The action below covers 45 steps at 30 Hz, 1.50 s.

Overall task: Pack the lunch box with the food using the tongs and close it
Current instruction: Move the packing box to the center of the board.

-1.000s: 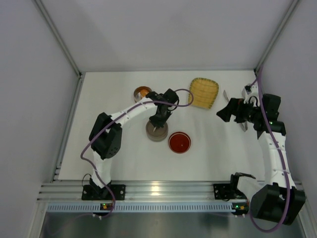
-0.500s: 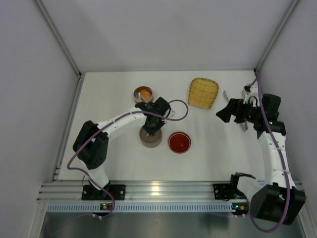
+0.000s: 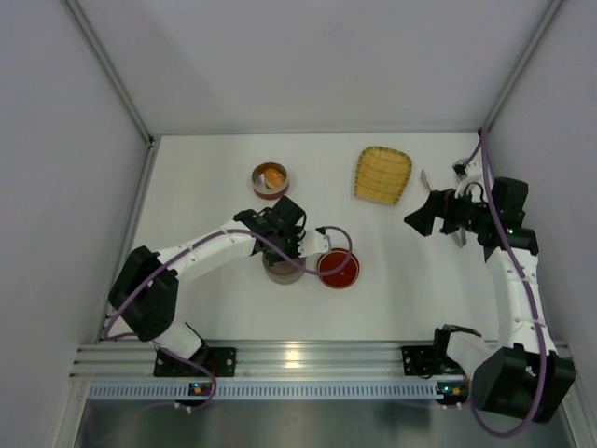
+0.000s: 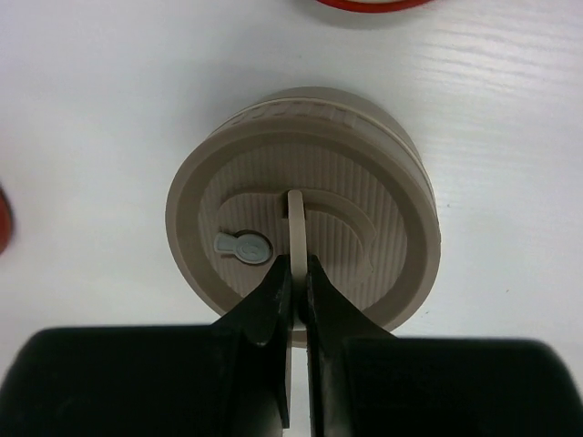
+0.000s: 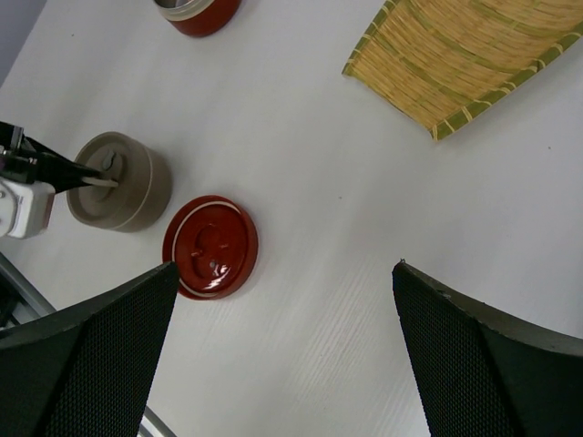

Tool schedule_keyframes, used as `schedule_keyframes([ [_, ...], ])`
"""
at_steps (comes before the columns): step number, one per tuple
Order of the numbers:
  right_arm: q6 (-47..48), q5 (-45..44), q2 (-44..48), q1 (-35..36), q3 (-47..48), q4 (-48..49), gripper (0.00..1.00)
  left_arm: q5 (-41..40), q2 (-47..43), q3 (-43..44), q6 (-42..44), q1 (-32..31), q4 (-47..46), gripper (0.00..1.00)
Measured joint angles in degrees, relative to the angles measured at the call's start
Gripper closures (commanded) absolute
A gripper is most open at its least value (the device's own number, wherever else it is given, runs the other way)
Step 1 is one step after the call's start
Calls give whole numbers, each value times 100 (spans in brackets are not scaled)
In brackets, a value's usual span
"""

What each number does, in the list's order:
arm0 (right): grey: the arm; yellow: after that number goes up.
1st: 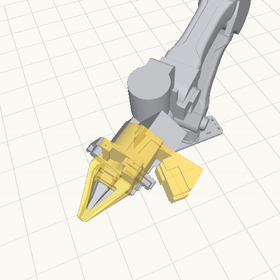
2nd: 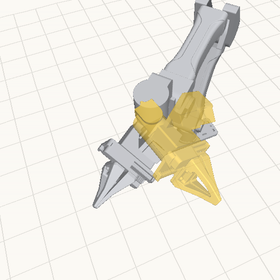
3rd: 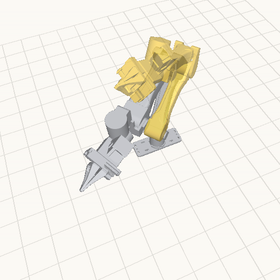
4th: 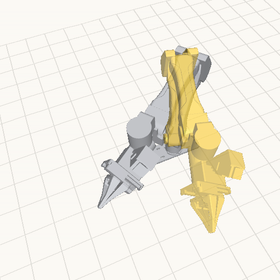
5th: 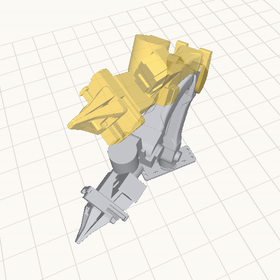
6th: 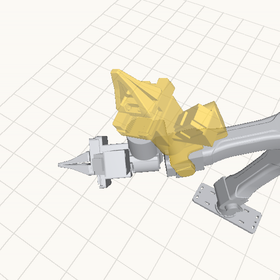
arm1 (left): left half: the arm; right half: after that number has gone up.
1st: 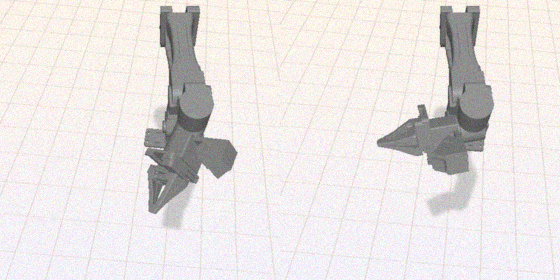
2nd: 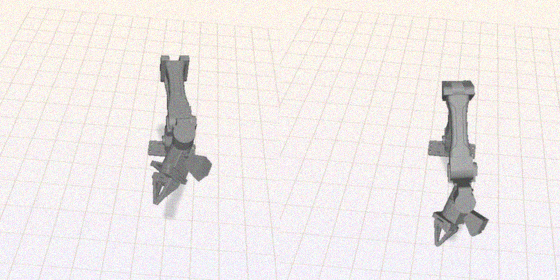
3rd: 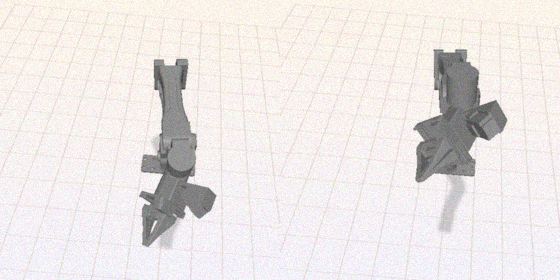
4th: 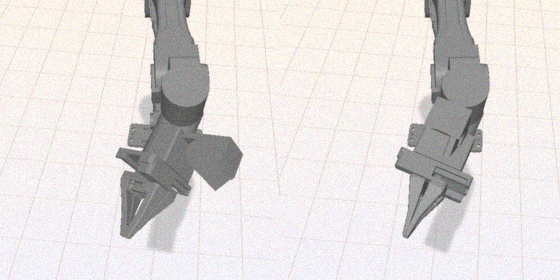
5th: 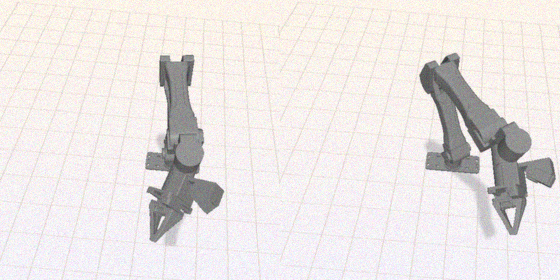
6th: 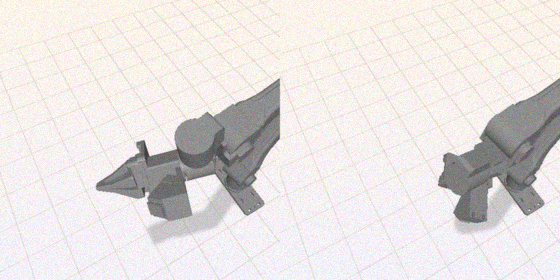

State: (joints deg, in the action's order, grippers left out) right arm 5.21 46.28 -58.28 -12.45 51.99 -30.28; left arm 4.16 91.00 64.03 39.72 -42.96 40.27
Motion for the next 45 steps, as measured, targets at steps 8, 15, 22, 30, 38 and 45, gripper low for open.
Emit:
schedule_keyframes([
  [8,68,59,-26,0,0,-59,1,208,-463,-428,999,-2,-87,57],
  [15,57,59,-50,0,0,-57,1,686,-466,-264,887,17,581,48],
  [22,-22,66,-50,0,0,-52,0,1134,-621,-258,728,11,1252,51],
  [30,-72,125,-52,0,0,-46,0,1545,-1244,-258,671,11,1379,61],
  [38,-92,186,-90,0,0,-46,1,1827,-1263,-251,514,11,1558,100],
  [45,-116,188,-96,0,-68,-48,1,1628,-1272,-199,15,11,1215,100],
])
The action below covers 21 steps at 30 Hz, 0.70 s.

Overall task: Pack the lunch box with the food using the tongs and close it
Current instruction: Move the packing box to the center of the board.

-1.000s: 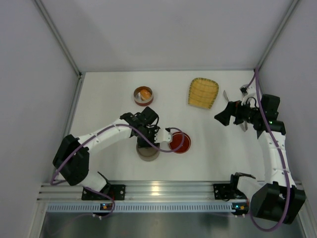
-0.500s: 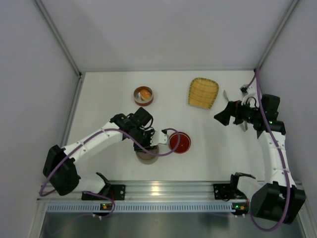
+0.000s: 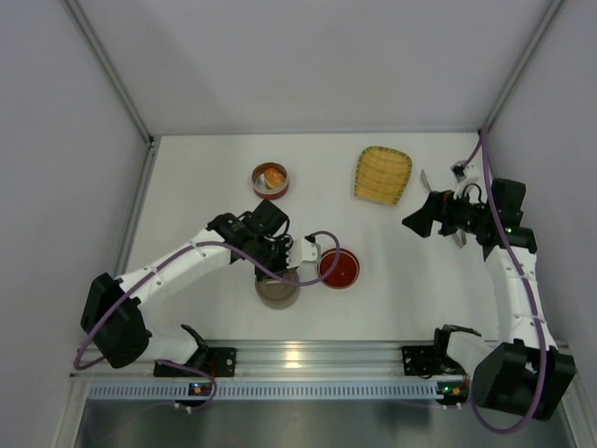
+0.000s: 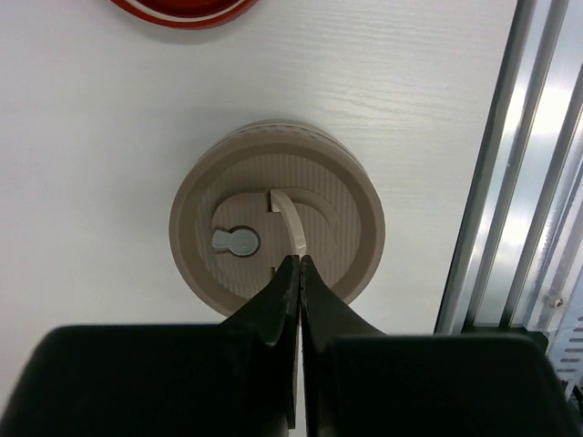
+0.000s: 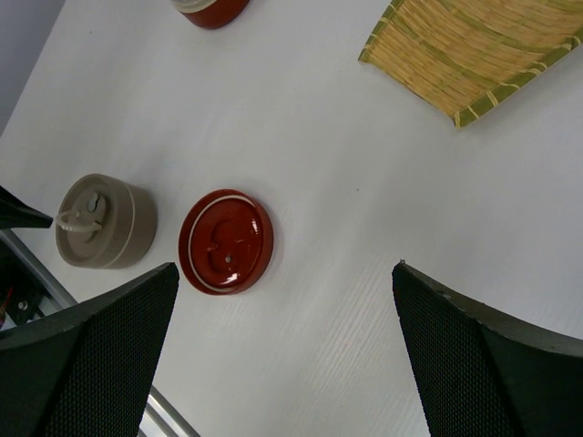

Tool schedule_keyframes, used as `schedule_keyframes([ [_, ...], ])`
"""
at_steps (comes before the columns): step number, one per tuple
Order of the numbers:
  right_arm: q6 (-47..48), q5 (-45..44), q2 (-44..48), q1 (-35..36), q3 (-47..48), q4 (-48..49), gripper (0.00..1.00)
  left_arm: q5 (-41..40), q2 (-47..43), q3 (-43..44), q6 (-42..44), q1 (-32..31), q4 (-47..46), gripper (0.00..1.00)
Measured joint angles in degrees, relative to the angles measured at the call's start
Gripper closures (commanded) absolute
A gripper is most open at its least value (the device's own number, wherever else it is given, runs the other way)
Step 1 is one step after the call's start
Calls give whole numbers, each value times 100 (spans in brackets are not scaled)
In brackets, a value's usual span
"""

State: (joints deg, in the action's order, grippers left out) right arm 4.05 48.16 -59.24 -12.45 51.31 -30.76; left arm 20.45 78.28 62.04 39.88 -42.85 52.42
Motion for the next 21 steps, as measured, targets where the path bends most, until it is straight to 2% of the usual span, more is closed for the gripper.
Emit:
schedule_keyframes([
  [4,-20,0,-4,0,-2,7,1,-214,0,0,-170,0,-186,99],
  [7,-22,0,-4,0,-2,7,1,-409,42,-7,-243,0,-308,88],
  [17,-76,0,-20,0,-2,9,1,-656,214,-133,-216,0,-396,62],
  [21,-90,0,-28,0,-2,13,1,-535,214,-136,-109,0,-308,44],
])
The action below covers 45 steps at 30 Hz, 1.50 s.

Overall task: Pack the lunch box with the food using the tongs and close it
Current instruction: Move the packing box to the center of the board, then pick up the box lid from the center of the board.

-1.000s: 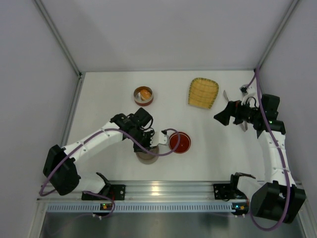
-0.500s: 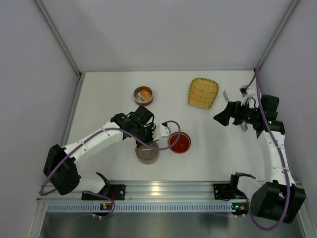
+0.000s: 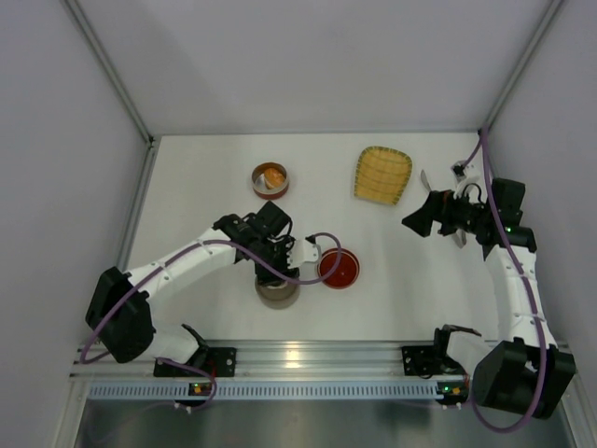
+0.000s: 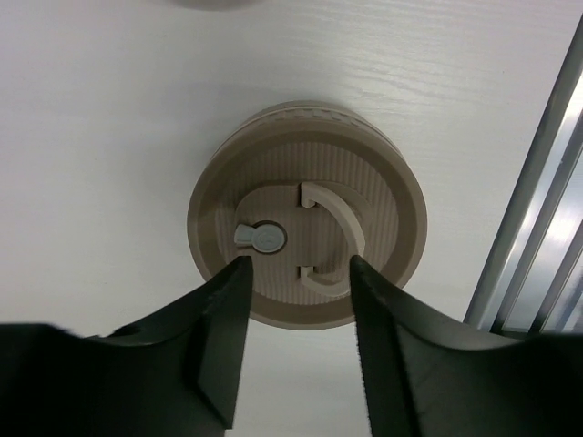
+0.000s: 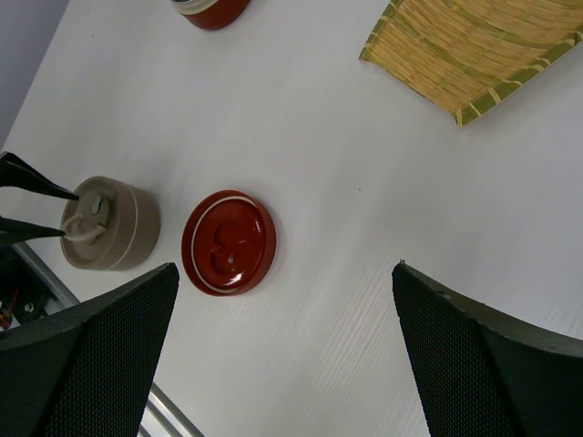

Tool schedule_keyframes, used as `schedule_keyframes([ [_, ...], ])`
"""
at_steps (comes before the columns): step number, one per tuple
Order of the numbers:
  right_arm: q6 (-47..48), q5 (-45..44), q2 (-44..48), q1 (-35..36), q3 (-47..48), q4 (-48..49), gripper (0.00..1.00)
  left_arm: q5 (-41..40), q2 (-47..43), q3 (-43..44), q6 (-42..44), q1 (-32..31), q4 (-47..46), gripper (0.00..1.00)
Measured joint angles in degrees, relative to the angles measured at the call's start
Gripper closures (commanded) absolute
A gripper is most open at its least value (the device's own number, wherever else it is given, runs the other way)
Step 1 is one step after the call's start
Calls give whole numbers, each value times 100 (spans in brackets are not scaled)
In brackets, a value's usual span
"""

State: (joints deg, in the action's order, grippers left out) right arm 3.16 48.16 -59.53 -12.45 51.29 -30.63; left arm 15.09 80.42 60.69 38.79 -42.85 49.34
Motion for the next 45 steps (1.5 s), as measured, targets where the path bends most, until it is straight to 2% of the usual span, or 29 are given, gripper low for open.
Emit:
schedule_keyframes([
  [10,37,127,-98,-4,-2,-4,1,256,136,-92,39,-157,164,41],
  [14,503,485,-168,-4,0,-90,13,369,179,-90,-33,-168,173,42],
  [18,1759,750,-431,236,225,-765,30,680,177,240,-289,-166,247,40],
  [21,3047,723,-885,839,782,-1572,45,1132,234,885,-527,-94,343,39],
  [22,3451,680,-1038,1108,964,-1759,48,1325,284,1134,-619,-31,358,39],
  [25,4402,256,-1329,2120,1228,-2087,50,1989,483,1690,-911,328,382,40],
  [28,5005,-275,-1499,3182,1169,-2168,50,2675,697,1884,-1307,968,369,40],
  [32,5504,-881,-1814,4269,1012,-2164,49,3473,861,1895,-1961,2068,208,39],
  [35,5735,-1279,-2155,4725,907,-2100,51,3707,848,1893,-2245,2566,81,39],
  [41,5989,-1862,-2859,5401,866,-1943,53,3947,579,1742,-2546,2695,-131,39],
  [45,6050,-2015,-3176,5604,839,-1794,56,4111,490,1740,-2583,3101,-181,39],
])
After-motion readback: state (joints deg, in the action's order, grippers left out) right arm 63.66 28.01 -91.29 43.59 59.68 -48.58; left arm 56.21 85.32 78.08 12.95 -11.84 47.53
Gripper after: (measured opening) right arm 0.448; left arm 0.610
